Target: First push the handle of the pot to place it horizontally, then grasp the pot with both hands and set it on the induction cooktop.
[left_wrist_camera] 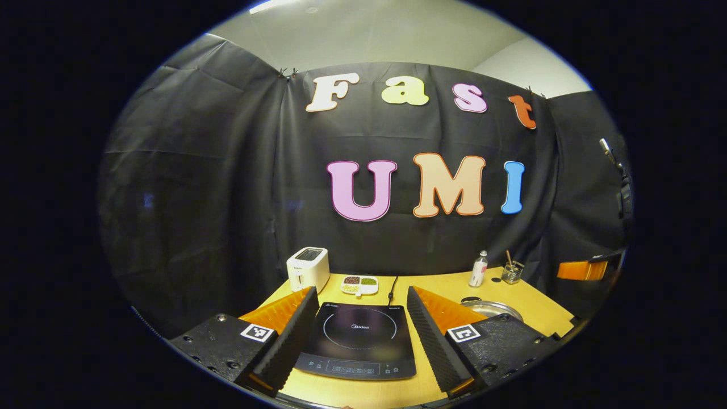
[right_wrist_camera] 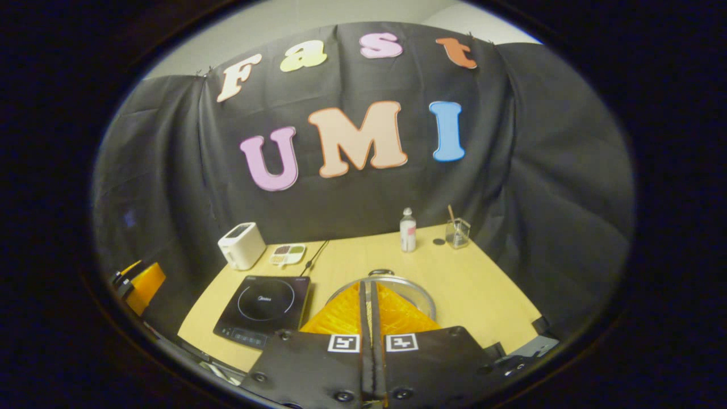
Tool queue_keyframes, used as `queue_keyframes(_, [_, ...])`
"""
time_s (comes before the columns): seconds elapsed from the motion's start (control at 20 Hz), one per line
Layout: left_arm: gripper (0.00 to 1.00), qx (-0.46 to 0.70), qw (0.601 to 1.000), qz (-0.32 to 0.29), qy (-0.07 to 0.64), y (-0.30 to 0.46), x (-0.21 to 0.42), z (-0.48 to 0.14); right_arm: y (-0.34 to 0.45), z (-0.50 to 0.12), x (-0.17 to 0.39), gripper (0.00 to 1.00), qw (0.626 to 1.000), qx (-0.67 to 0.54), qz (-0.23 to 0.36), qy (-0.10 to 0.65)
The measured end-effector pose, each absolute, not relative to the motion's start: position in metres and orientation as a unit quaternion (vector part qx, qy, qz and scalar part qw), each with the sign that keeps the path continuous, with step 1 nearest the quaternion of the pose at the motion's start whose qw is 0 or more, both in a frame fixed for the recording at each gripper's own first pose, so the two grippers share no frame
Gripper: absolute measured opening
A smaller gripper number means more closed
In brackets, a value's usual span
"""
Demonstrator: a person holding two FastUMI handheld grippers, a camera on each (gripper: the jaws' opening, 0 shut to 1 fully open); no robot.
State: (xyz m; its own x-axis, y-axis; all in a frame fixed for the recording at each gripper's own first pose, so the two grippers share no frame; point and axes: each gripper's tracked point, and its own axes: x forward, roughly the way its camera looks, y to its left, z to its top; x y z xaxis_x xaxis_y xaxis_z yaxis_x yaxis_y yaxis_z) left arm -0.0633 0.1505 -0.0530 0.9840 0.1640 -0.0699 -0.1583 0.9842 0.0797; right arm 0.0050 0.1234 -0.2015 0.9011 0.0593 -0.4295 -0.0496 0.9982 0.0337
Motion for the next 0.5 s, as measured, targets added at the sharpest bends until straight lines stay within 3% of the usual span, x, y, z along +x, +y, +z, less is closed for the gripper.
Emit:
queue_keyframes(0.15, [0.92,0.04,0.995,0.074,0.046,0.155,-0.065,-0.061,0.145,-0.245,-0.005,0.03,0.961,0.027,0.047,0.272])
queue_keyframes(0.2, [0.95,0.04,0.995,0.072,0.05,0.156,-0.065,-0.064,0.152,-0.261,-0.01,0.03,0.954,0.032,0.053,0.294])
queue_keyframes(0.5, [0.95,0.026,0.995,0.076,0.057,0.173,-0.061,-0.077,0.188,-0.339,-0.038,0.03,0.912,0.065,0.077,0.399])
